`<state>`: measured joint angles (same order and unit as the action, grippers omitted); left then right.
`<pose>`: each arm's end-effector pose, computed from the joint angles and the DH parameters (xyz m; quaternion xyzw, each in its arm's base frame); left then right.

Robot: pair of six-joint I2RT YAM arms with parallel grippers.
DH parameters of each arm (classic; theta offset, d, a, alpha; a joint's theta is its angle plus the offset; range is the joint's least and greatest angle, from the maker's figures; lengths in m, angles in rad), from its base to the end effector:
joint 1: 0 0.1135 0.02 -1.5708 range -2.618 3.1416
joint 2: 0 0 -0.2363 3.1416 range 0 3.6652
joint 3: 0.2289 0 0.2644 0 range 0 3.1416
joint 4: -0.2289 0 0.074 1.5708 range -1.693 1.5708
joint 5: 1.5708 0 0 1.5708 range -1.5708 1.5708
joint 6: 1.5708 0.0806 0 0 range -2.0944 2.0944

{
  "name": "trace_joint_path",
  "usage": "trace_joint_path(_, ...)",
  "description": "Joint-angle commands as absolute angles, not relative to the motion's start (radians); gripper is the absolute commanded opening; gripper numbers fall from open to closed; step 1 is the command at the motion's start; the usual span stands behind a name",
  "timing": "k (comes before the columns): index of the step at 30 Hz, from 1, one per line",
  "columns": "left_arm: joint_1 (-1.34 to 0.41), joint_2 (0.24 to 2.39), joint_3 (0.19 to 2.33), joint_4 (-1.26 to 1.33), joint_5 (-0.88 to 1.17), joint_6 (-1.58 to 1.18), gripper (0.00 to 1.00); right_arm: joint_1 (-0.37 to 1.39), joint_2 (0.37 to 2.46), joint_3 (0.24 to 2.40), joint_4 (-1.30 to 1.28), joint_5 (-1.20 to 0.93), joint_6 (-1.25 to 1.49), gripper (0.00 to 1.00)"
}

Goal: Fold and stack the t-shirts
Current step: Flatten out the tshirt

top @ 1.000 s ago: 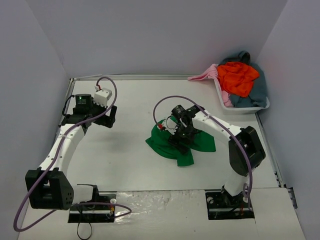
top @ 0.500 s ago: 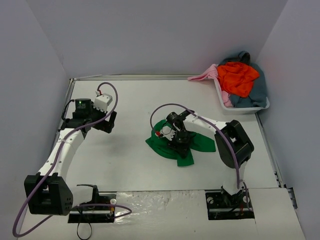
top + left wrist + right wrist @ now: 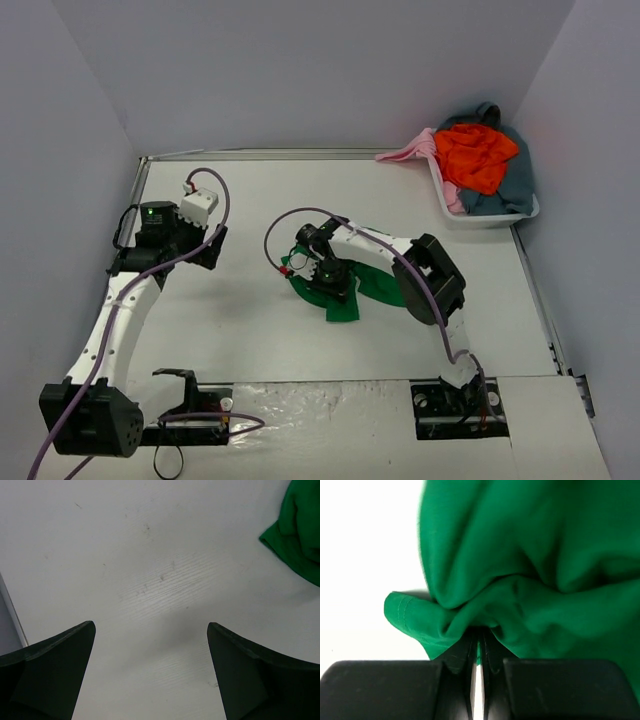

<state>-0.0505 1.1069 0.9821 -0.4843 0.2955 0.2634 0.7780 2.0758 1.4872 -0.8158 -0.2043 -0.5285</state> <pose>0.2996 -0.0386 0.2658 0.2043 0.8555 -0.0812 0.4688 0.2785 0.2974 0.0764 -0.6092 0.7821 0.1111 0.0694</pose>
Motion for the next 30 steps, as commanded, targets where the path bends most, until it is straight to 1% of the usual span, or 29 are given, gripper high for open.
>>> trace_joint_path(1,-0.049,1.039,0.982,-0.499,0.216,0.282,0.94,0.79,2.131,1.61,-0.828,-0.189,-0.574,0.0)
trace_joint_path(6,-0.051,0.985,0.977,-0.453,0.094,0.25,0.94,0.781,2.218,1.808,-0.77,-0.187,-0.574,0.0)
trace_joint_path(12,-0.049,0.983,0.997,-0.433,0.038,0.222,0.94,0.77,2.313,2.048,-0.712,-0.18,-0.519,0.0)
trace_joint_path(14,-0.051,0.999,1.005,-0.433,0.037,0.216,0.94,0.769,2.325,2.098,-0.704,-0.163,-0.512,0.07)
trace_joint_path(16,-0.051,1.023,1.015,-0.434,0.034,0.207,0.94,0.764,2.324,2.154,-0.695,-0.153,-0.509,0.09)
trace_joint_path(17,-0.051,1.035,1.02,-0.431,0.034,0.207,0.94,0.762,2.318,2.184,-0.687,-0.137,-0.499,0.12)
trace_joint_path(18,-0.051,1.038,1.022,-0.43,0.034,0.207,0.94,0.759,2.315,2.195,-0.69,-0.137,-0.492,0.2)
trace_joint_path(20,-0.051,1.046,1.025,-0.431,0.035,0.213,0.94,0.749,2.266,2.197,-0.687,-0.135,-0.486,0.32)
trace_joint_path(21,-0.051,1.051,1.029,-0.433,0.041,0.216,0.94,0.743,2.247,2.183,-0.686,-0.137,-0.483,0.36)
trace_joint_path(24,-0.055,1.06,1.038,-0.457,0.078,0.238,0.94,0.721,2.152,2.11,-0.686,-0.121,-0.483,0.41)
trace_joint_path(27,-0.08,1.071,1.066,-0.512,0.153,0.264,0.94,0.686,2.042,2.016,-0.681,-0.085,-0.491,0.42)
trace_joint_path(28,-0.086,1.071,1.075,-0.541,0.182,0.268,0.94,0.661,1.99,1.943,-0.681,-0.069,-0.494,0.42)
trace_joint_path(30,-0.113,1.065,1.074,-0.566,0.276,0.296,0.96,0.628,1.945,1.872,-0.675,-0.014,-0.486,0.42)
